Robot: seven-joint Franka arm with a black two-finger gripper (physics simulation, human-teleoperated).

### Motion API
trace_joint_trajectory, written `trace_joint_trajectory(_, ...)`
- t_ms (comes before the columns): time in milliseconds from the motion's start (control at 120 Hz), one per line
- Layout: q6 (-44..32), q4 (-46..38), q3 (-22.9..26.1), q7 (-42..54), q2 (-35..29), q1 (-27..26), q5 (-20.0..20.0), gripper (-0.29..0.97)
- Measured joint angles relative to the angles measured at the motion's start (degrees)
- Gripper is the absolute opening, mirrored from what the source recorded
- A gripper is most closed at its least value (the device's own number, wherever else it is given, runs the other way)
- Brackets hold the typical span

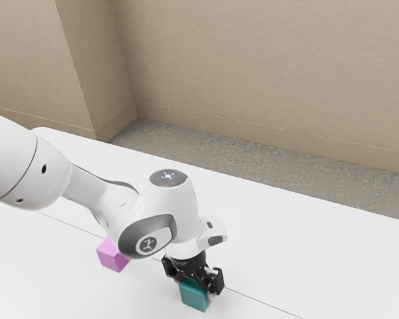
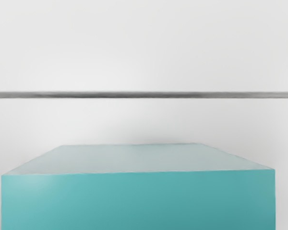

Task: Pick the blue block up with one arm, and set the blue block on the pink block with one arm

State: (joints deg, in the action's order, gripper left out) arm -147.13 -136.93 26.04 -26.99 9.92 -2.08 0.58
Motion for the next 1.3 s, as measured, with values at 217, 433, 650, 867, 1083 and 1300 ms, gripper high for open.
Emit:
trace_joint_trajectory(217,0.0,0.4,-0.7,0.3,0.3,0.0,-0.1,0.53)
trace_joint_trajectory(433,0.1,0.6,-1.2,0.6,0.2,0.0,-0.1,0.46)
trace_joint_trajectory(650,0.5,0.4,-1.2,0.6,-1.5,0.0,-0.4,0.36)
trace_joint_trajectory(867,7.6,-0.7,-13.1,1.2,-14.5,-3.0,-3.0,0.37)
trace_joint_trajectory(1083,14.6,-0.7,-25.7,7.0,-15.7,1.3,-4.3,0.39)
trace_joint_trajectory(1300,20.3,-0.2,-27.3,13.7,-15.5,0.4,-4.4,0.38)
